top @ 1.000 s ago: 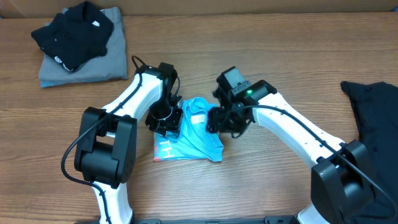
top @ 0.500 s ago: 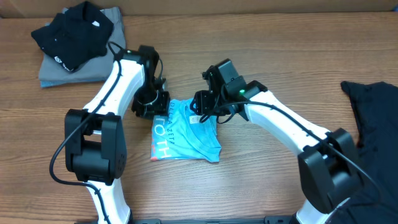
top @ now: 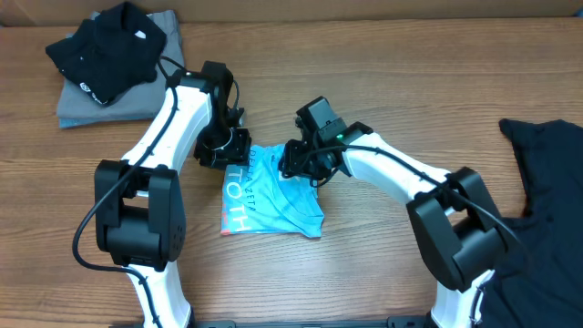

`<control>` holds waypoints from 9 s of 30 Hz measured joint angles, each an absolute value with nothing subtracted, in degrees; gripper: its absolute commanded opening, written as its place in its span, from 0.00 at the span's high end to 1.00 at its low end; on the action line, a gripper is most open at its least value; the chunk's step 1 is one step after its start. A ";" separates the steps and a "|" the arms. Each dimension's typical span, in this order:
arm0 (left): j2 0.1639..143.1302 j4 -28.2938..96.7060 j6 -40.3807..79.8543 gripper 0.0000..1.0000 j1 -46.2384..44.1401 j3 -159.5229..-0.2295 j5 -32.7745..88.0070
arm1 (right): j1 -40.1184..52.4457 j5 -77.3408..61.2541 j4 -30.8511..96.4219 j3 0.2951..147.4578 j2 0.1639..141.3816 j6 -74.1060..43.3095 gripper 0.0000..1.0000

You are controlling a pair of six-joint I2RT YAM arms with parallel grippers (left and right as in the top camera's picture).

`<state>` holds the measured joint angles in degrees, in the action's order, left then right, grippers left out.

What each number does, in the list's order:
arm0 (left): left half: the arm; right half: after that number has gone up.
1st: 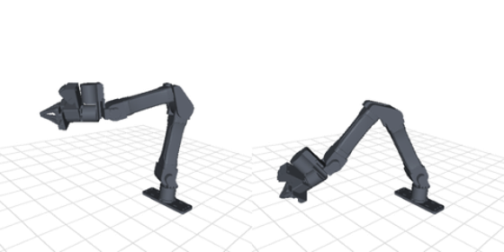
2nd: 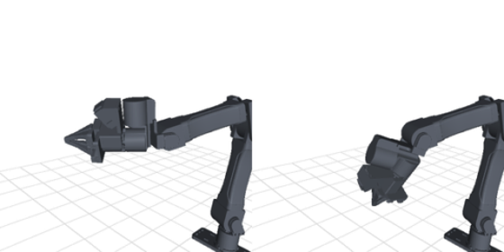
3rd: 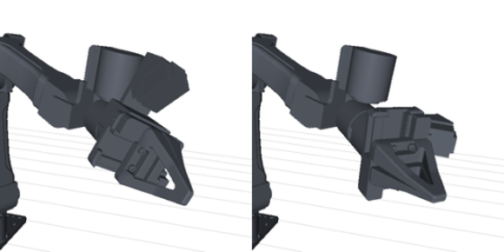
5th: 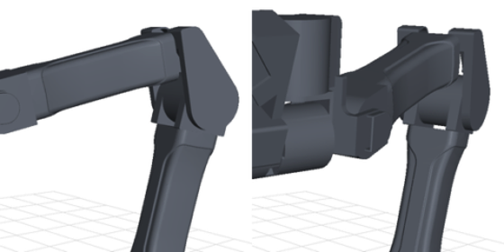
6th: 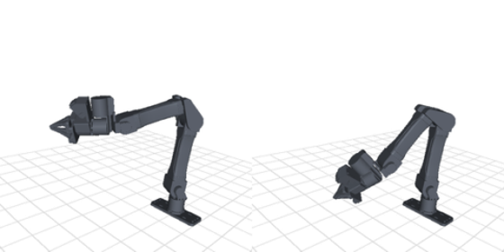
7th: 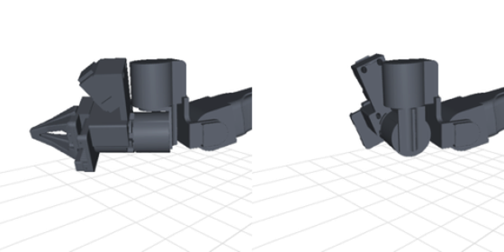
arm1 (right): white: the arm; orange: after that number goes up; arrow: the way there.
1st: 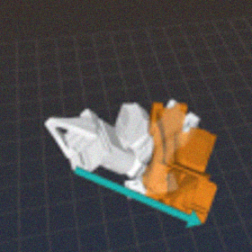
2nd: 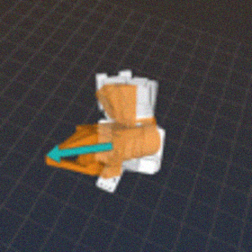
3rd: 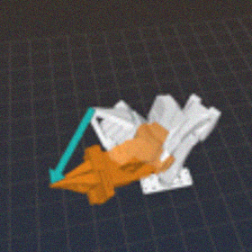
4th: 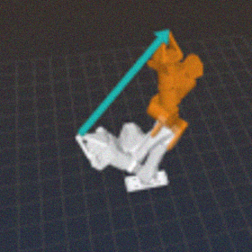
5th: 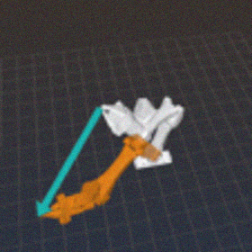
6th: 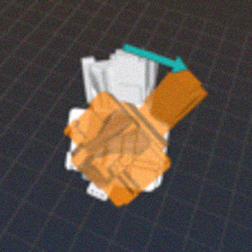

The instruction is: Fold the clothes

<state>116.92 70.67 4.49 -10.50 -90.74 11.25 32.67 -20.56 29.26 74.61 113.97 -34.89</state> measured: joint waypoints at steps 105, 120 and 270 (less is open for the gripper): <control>117.16 63.77 -1.74 0.36 -6.76 -94.45 12.67 | 31.73 -31.33 42.39 71.26 109.40 -23.16 0.64; 117.16 61.01 -2.13 0.35 -6.74 -88.68 13.74 | 31.92 -35.20 43.75 71.29 110.52 -23.88 0.96; 122.30 58.06 -3.46 0.73 -6.31 -88.09 19.97 | 29.41 -36.69 42.35 71.46 111.39 -20.51 0.58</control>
<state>122.30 58.06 -3.46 -6.31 -88.09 19.97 29.41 -36.69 42.35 71.46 111.39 -20.51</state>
